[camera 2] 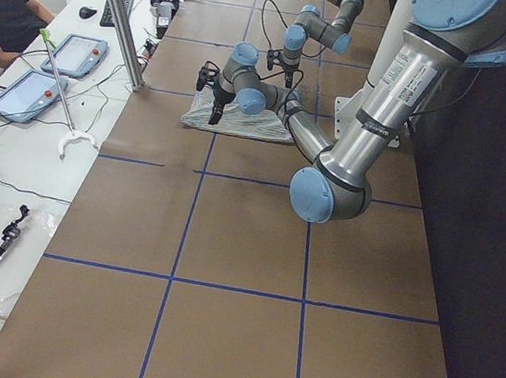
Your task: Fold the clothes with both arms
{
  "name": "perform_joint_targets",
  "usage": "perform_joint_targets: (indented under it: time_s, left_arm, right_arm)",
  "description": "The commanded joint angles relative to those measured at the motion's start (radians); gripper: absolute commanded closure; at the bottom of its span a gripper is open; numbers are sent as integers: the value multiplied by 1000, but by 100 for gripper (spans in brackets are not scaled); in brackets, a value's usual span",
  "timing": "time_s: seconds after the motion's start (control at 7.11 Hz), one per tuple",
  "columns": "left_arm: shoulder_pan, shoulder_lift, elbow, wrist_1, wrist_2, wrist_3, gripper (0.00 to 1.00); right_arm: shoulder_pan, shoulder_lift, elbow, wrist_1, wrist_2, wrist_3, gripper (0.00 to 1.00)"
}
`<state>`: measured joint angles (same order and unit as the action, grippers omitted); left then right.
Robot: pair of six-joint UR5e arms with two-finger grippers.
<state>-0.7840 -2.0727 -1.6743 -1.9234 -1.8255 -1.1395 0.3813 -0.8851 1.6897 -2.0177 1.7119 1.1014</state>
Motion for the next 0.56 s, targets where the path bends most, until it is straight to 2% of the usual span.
perform_joint_targets:
  time_s: [0.0, 0.14, 0.28, 0.42]
  left_arm:
    - [2, 5, -1, 1, 0, 4, 0]
    - [2, 6, 1, 0, 0, 6, 0]
    - [2, 6, -1, 0, 0, 6, 0]
    - [2, 8, 1, 0, 0, 6, 0]
  right_arm:
    - [23, 58, -4, 14, -14, -69, 0]
    - [39, 67, -18, 72, -15, -92, 0]
    - [41, 74, -81, 142, -17, -101, 0]
    - [41, 80, -117, 166, -23, -115, 0]
